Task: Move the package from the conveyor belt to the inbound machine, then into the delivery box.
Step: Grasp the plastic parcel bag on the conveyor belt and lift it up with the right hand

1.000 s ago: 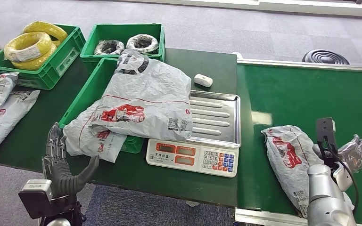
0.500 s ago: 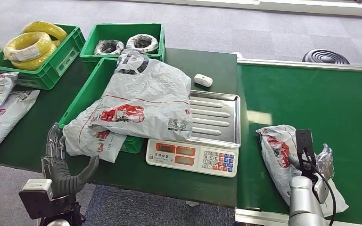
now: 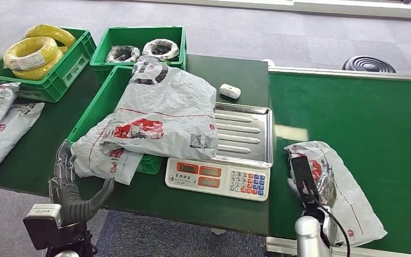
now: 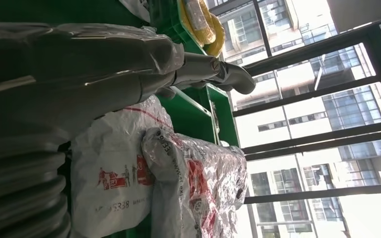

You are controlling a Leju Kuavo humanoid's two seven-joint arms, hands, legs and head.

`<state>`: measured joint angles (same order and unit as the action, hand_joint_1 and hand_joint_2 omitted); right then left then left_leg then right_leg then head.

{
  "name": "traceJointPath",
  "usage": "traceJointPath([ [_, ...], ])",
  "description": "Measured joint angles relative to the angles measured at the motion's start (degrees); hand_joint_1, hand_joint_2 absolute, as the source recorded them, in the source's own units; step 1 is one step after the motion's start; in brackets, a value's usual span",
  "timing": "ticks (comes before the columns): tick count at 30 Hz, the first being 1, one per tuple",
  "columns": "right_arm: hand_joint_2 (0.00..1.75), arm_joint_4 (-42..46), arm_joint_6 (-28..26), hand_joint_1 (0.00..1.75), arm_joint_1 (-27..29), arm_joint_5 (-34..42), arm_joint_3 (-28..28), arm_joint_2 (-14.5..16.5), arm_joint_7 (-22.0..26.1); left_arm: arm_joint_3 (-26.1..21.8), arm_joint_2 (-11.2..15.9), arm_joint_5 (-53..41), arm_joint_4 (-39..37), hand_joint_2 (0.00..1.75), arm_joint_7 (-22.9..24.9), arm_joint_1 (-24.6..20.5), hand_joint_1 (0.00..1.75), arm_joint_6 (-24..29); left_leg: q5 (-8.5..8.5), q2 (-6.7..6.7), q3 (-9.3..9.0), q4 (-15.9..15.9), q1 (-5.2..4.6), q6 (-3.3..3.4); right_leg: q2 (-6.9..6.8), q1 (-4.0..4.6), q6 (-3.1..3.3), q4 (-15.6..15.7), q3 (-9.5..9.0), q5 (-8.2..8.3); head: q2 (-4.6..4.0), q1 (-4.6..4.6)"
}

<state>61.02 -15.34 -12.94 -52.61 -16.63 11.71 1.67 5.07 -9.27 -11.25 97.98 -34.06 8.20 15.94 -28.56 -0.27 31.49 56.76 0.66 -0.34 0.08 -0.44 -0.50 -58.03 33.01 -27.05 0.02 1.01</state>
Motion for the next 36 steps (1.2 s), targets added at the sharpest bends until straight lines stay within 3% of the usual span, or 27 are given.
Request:
traceJointPath([
  [6,1.75,-8.2,-5.3,0.0,-1.1,1.3,4.6,0.8,1.5,1.2,0.1,0.2,-0.7,1.75,0.2,-0.9,0.0,0.4,0.02,-0.03,-0.04,0.0,-0.04,0.0,-0.03,-0.04,-0.01,0.0,-0.08,0.01,0.0,-0.02],
  [17,1.75,-24.4,-12.3,0.0,-5.6,3.4,4.4,-0.8,2.1,2.5,0.5,0.9,-1.0,1.75,0.3,-1.2,0.0,1.4,-0.06,0.27,-0.19,0.0,0.01,-0.05,0.25,0.01,0.0,0.0,-0.06,0.01,0.0,-0.01],
  [24,1.75,-30.8,-17.4,0.0,-8.6,-1.2,4.1,-2.2,-6.3,3.2,0.9,1.7,-1.3,1.75,0.3,-1.5,0.0,1.7,-0.13,0.33,-0.6,0.0,0.0,-0.08,0.33,-0.01,0.01,0.0,-0.37,0.0,0.0,-0.03],
  [31,1.75,-35.0,-17.4,0.0,-11.0,-4.4,3.8,-3.4,-13.1,3.7,1.4,2.3,-1.3,1.75,0.6,-1.5,0.0,2.2,-0.21,0.33,-1.2,0.0,-0.02,-0.02,0.32,-0.02,-0.03,0.1,-0.96,-0.08,0.0,-0.02],
  [35,1.75,-36.2,-17.1,1.73,-11.6,-4.7,3.6,-3.7,-14.1,3.9,1.5,2.4,-1.3,1.75,0.7,-1.5,0.0,2.2,-0.31,0.32,-1.51,0.0,-0.02,0.03,0.32,-0.02,-0.1,0.1,-1.33,-0.2,0.0,-0.02],
  [36,1.75,-36.5,-17.1,1.75,-11.7,-4.9,3.6,-3.8,-14.5,4.0,1.5,2.4,-1.3,1.75,0.7,-1.5,0.0,2.2,-0.37,0.32,-1.64,0.0,-0.02,0.05,0.32,-0.02,-0.12,0.2,-1.47,-0.25,0.0,-0.01],
])
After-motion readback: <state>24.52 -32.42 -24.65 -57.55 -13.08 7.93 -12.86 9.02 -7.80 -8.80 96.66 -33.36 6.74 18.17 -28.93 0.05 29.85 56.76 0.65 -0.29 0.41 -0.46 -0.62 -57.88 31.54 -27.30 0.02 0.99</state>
